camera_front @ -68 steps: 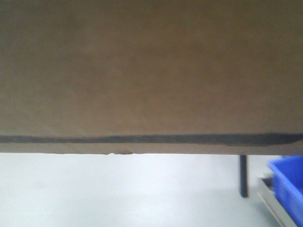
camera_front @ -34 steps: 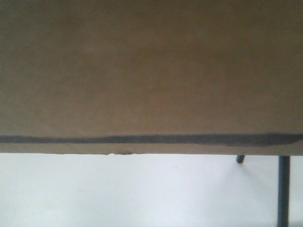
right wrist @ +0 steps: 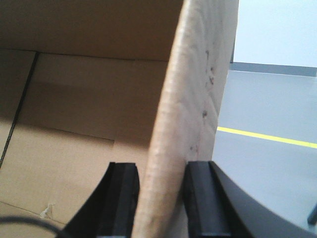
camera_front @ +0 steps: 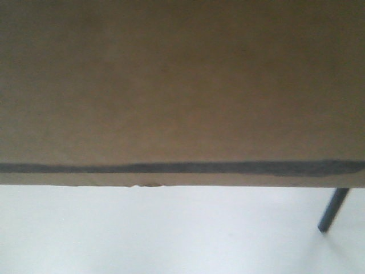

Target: Grab box from left shelf to table start

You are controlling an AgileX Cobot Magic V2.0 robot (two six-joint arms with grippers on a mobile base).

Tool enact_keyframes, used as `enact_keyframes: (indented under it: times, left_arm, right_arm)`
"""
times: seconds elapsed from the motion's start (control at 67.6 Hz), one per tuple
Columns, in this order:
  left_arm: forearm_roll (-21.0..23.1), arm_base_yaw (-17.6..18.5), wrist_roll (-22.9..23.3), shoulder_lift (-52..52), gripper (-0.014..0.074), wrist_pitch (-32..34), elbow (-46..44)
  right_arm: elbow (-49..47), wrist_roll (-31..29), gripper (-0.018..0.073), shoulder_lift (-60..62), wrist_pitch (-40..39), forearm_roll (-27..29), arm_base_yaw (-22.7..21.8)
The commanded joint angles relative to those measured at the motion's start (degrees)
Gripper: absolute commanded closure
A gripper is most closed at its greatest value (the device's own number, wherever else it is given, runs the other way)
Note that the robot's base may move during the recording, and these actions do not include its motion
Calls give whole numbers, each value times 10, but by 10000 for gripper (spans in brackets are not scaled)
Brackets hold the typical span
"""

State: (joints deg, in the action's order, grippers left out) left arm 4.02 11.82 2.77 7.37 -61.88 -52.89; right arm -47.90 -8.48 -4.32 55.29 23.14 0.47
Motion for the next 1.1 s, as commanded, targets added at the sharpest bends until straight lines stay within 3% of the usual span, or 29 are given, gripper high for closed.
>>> enact_keyframes:
  times: [0.0, 1.081]
  left_arm:
    - [52, 4, 7, 9, 689, 111, -20]
    - [52, 4, 7, 9, 690, 111, -20]
  right_arm:
    - [-17, -12, 503, -12, -84, 26, 0]
    - [-16, -12, 503, -12, -84, 26, 0]
